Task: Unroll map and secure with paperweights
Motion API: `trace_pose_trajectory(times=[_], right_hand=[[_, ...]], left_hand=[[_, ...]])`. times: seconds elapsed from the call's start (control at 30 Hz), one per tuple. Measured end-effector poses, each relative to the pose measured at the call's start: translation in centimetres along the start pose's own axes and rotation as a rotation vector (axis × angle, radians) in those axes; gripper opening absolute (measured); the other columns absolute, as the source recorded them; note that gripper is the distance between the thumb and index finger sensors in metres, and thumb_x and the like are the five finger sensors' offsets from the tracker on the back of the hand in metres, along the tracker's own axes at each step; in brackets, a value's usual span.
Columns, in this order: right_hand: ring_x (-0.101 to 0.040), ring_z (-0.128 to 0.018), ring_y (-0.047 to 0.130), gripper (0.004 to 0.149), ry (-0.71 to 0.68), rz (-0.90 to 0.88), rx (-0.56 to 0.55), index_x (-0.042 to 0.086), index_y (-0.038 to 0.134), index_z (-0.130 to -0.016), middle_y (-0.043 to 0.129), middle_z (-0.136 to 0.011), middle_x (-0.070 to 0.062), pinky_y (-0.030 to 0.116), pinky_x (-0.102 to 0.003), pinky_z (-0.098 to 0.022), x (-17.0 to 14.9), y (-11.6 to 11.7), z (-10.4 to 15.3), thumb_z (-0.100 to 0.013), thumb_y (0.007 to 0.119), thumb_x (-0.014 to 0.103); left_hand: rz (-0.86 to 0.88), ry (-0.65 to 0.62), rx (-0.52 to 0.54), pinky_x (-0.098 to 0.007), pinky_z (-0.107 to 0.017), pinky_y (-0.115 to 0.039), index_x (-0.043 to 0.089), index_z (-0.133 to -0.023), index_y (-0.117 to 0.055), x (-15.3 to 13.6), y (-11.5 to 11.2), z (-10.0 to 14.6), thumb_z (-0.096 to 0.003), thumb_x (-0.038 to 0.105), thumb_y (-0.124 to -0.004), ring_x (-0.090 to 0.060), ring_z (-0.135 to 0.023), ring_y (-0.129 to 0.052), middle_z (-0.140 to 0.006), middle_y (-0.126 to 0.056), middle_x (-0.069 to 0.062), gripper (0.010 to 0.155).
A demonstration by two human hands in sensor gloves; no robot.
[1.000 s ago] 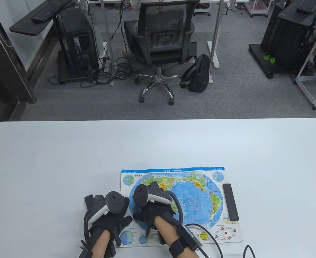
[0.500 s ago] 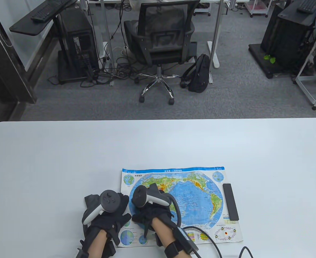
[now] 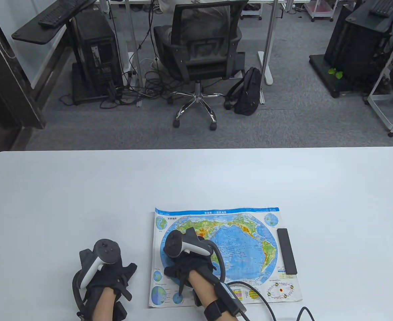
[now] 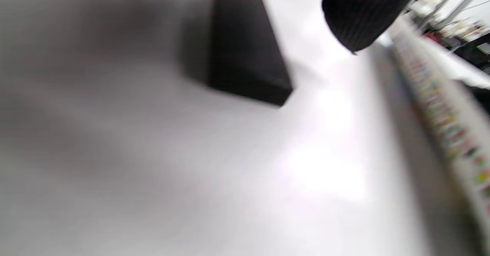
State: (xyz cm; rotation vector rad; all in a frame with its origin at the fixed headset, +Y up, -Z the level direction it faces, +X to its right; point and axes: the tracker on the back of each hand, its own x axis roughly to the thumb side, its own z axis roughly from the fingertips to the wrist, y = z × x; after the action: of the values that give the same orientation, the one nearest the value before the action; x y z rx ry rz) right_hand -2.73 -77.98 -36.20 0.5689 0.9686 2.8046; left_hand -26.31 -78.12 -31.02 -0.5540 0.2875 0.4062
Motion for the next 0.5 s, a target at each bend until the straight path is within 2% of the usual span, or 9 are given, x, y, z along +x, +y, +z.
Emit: trace_pose_trajectory(times=[0.07, 0.13, 0.2, 0.37, 0.5], right_hand=[[-0.070, -0.076, 0.007, 0.063, 0.000, 0.001, 0.002, 0.028, 0.025, -0.103, -0.002, -0.100, -0.031, 0.026, -0.083, -0.045, 0.0, 0.0, 0.0, -0.057, 0.064, 0.046], [-0.070, -0.076, 0.007, 0.063, 0.000, -0.001, 0.001, 0.028, 0.025, -0.103, -0.002, -0.100, -0.031, 0.026, -0.083, -0.045, 0.0, 0.0, 0.0, -0.057, 0.064, 0.046], [-0.070, -0.076, 0.006, 0.063, 0.000, 0.000, 0.002, 0.028, 0.024, -0.103, -0.002, -0.100, -0.030, 0.026, -0.083, -0.045, 0.0, 0.0, 0.0, -0.057, 0.064, 0.046], [-0.070, -0.076, 0.006, 0.063, 0.000, -0.001, 0.003, 0.028, 0.024, -0.103, -0.002, -0.100, -0.030, 0.026, -0.083, -0.045, 0.0, 0.0, 0.0, -0.057, 0.064, 0.046], [-0.069, -0.076, 0.006, 0.063, 0.001, -0.003, 0.006, 0.028, 0.024, -0.103, -0.003, -0.100, -0.030, 0.025, -0.083, -0.045, 0.0, -0.1, 0.0, -0.057, 0.064, 0.046]], left_hand=[[-0.040, 0.053, -0.023, -0.070, -0.062, -0.025, 0.017, -0.101, 0.002, -0.3, -0.3, -0.2, -0.0549, 0.058, -0.062, -0.058, -0.088, -0.002, -0.100, 0.010, -0.029, 0.090], [-0.009, 0.039, -0.042, -0.070, -0.062, -0.029, 0.015, -0.101, 0.002, -0.4, -0.6, -0.5, -0.0556, 0.057, -0.061, -0.059, -0.090, -0.008, -0.102, 0.004, -0.031, 0.088], [0.016, 0.040, -0.045, -0.071, -0.061, -0.026, 0.015, -0.101, 0.002, -0.4, -0.7, -0.5, -0.0562, 0.054, -0.061, -0.058, -0.090, -0.005, -0.103, 0.003, -0.030, 0.087], [-0.051, 0.024, 0.025, -0.068, -0.063, -0.039, 0.013, -0.104, -0.011, 0.3, -0.3, -0.2, -0.0544, 0.044, -0.067, -0.058, -0.092, -0.020, -0.107, -0.011, -0.028, 0.081], [-0.132, 0.026, 0.110, -0.059, -0.062, -0.058, 0.018, -0.106, -0.027, 0.7, 0.2, 0.2, -0.0522, 0.034, -0.073, -0.051, -0.092, -0.042, -0.109, -0.031, -0.024, 0.072]])
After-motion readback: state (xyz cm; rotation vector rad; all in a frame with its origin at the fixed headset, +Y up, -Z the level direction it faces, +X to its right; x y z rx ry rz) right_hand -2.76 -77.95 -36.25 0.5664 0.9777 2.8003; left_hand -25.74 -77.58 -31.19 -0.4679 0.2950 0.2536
